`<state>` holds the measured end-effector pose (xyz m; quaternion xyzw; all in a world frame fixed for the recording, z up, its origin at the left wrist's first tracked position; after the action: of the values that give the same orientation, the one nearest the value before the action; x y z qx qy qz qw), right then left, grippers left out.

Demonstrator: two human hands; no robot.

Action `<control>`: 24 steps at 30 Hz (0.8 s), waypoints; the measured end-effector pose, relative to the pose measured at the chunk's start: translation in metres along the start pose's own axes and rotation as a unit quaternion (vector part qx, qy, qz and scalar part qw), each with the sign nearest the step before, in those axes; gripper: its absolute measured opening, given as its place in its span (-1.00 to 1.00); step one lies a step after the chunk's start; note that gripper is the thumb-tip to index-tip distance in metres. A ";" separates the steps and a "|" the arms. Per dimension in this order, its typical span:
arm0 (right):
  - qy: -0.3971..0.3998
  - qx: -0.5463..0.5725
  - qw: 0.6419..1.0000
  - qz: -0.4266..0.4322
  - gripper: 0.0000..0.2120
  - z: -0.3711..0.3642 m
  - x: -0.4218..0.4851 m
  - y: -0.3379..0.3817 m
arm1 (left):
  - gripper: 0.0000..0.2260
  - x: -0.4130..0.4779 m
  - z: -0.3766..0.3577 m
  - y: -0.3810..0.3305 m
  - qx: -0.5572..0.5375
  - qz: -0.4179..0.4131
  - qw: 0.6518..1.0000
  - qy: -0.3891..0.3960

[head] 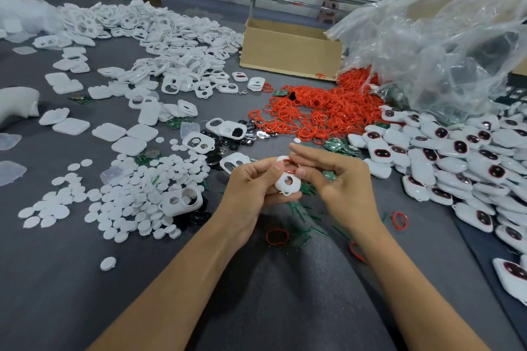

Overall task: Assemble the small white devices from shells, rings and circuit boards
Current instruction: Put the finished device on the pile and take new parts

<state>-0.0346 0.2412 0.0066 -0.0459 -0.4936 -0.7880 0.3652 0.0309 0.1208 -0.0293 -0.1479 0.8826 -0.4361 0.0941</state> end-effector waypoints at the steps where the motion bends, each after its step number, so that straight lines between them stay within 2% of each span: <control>1: 0.006 0.042 0.999 -0.021 -0.58 0.000 0.000 -0.001 | -0.82 0.000 0.000 0.000 0.003 -0.004 1.000 0.002; 6: 0.025 0.219 0.969 -0.113 -0.58 0.003 0.001 -0.010 | -0.81 -0.001 -0.001 0.000 0.036 -0.012 0.999 0.023; 10: 0.050 0.248 0.954 -0.163 -0.59 0.011 0.002 -0.019 | -0.78 -0.001 -0.002 -0.001 0.043 -0.008 0.997 0.062; 14: 0.113 0.324 0.916 -0.205 -0.74 0.009 0.001 -0.021 | -0.78 -0.003 -0.003 -0.002 0.018 -0.007 0.997 0.081; 17: 0.141 0.338 0.905 -0.217 -0.85 0.011 0.002 -0.021 | -0.81 -0.003 -0.003 0.000 0.020 -0.009 0.996 0.088; 19: 0.144 0.343 0.902 -0.219 -0.83 0.012 0.002 -0.021 | -0.82 -0.003 -0.003 0.001 0.036 -0.004 0.994 0.100; 22: 0.142 0.338 0.906 -0.210 -0.87 0.014 0.001 -0.020 | -0.77 -0.003 -0.003 -0.001 0.055 0.001 0.992 0.110; 24: 0.140 0.324 0.915 -0.196 -0.92 0.015 0.001 -0.019 | -0.81 -0.003 -0.003 -0.001 0.053 0.002 0.992 0.116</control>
<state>-0.0513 0.2580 0.0008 0.2836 -0.6645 -0.6391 0.2637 0.0331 0.1232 -0.0268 -0.0896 0.8634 -0.4966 -0.0007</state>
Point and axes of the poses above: each hand's wrist, its own x-axis towards the middle knuckle, its own z-axis out of the back of the hand, y = z × x, the point moved 2 cm from there along x, towards the middle knuckle, and after that the axes turned 10 degrees about -x, right-handed, at the moved point
